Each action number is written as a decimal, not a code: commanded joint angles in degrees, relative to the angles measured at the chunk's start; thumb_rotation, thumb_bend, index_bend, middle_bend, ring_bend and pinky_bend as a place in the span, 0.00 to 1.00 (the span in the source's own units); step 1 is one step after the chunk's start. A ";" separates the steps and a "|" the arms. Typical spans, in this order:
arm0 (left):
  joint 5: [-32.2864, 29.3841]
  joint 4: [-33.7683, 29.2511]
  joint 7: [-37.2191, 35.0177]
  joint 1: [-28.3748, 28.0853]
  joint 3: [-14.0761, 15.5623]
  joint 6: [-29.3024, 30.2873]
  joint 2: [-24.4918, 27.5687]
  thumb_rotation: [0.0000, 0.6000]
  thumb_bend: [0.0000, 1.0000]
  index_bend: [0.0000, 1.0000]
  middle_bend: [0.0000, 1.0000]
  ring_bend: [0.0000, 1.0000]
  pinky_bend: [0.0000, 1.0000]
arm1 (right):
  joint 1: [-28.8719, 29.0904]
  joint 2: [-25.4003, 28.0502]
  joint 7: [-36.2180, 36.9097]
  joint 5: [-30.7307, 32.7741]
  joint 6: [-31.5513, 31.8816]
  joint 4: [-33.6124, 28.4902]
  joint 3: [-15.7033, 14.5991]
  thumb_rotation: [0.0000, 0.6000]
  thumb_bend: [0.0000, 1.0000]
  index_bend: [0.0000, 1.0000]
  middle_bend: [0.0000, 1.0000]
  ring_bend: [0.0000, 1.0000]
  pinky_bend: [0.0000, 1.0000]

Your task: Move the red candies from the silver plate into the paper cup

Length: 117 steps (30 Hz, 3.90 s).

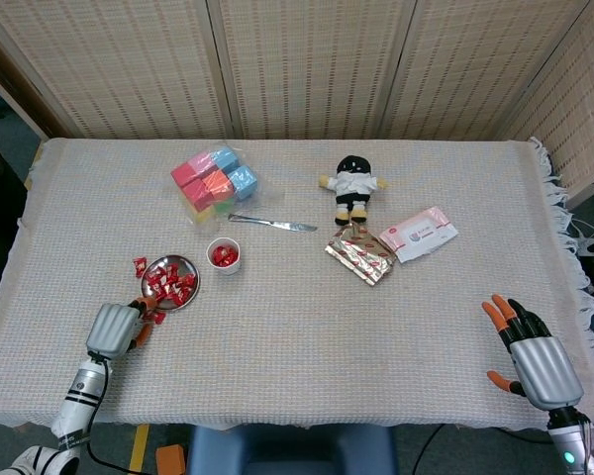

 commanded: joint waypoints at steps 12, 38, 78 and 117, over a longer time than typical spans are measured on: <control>0.60 3.34 -0.26 0.55 0.46 -0.01 -2.01 1.00 0.40 0.44 0.47 0.74 1.00 | -0.09 -0.09 -0.28 -0.16 0.10 -0.05 -0.11 1.00 0.00 0.00 0.00 0.00 0.17; 1.31 7.36 0.06 0.20 -0.88 1.74 -4.41 1.00 0.39 0.55 0.65 0.75 1.00 | 0.04 0.03 -0.15 0.10 -0.19 -0.13 -0.04 1.00 0.00 0.00 0.00 0.00 0.17; -8.66 -2.71 17.30 -23.90 -13.69 -12.86 -4.59 1.00 0.40 0.21 0.36 0.75 1.00 | 0.80 -0.25 -0.70 4.21 -1.84 -0.10 1.59 1.00 0.00 0.00 0.00 0.00 0.17; -10.01 9.04 8.65 -13.72 -5.44 -16.03 1.67 1.00 0.40 0.23 0.27 0.75 1.00 | -2.71 1.37 3.87 -8.31 6.41 1.40 -3.37 1.00 0.00 0.00 0.00 0.00 0.17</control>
